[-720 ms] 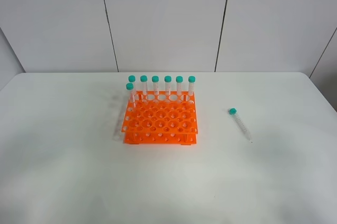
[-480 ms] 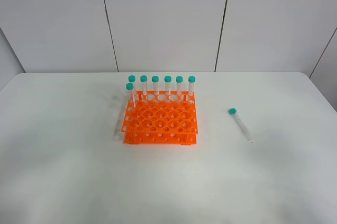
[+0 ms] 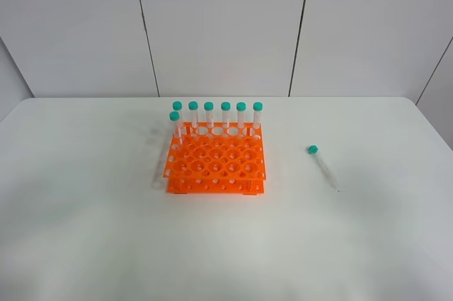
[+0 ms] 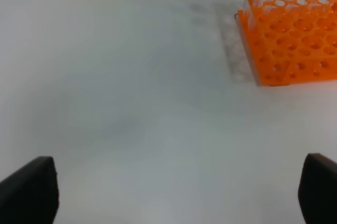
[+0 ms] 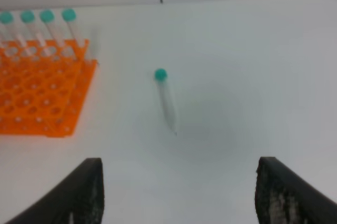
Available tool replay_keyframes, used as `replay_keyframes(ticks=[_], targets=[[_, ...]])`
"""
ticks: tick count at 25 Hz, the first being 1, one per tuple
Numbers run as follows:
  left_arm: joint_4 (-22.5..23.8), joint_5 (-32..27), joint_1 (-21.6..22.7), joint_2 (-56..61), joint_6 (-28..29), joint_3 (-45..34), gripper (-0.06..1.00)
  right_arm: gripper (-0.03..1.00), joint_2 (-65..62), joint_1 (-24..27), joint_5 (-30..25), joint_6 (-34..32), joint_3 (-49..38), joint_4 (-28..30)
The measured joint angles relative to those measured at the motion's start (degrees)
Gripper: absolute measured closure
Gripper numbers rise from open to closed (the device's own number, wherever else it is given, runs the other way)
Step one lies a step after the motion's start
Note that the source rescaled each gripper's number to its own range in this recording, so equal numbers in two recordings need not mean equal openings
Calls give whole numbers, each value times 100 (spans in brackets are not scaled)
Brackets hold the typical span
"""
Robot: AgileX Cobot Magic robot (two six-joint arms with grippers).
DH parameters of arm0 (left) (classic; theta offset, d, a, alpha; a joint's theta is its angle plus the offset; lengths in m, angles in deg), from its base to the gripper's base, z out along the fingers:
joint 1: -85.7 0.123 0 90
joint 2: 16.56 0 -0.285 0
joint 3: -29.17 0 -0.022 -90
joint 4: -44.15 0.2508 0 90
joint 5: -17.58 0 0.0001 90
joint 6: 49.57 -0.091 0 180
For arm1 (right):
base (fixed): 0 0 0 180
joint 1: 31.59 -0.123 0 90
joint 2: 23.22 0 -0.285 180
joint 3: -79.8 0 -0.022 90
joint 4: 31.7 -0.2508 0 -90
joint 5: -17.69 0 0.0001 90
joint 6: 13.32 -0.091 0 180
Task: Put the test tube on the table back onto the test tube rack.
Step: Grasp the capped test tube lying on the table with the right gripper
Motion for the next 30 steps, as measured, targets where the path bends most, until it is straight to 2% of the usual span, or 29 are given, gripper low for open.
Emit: replay_keyframes(ticks=[3, 9, 14, 20, 23, 28, 30], targets=[[0, 0, 0, 0, 0, 0, -6, 24, 1010, 0, 287, 453, 652, -245], [0, 0, 0, 0, 0, 0, -6, 24, 3387, 0, 410, 1174, 2179, -742], [0, 0, 0, 0, 0, 0, -6, 24, 5419, 0, 194, 1705, 3552, -1359], [0, 0, 0, 0, 0, 0, -6, 24, 7500, -154, -451, 1807, 4954, -1601], [0, 0, 0, 0, 0, 0, -6, 25, 8335, -555, -816, 1683, 5478, -1310], [0, 0, 0, 0, 0, 0, -6, 29, 9479, -1095, -1239, 786, 5977, -26], [0, 0, 0, 0, 0, 0, -6, 29, 9805, -1137, -1306, 513, 5999, 236]])
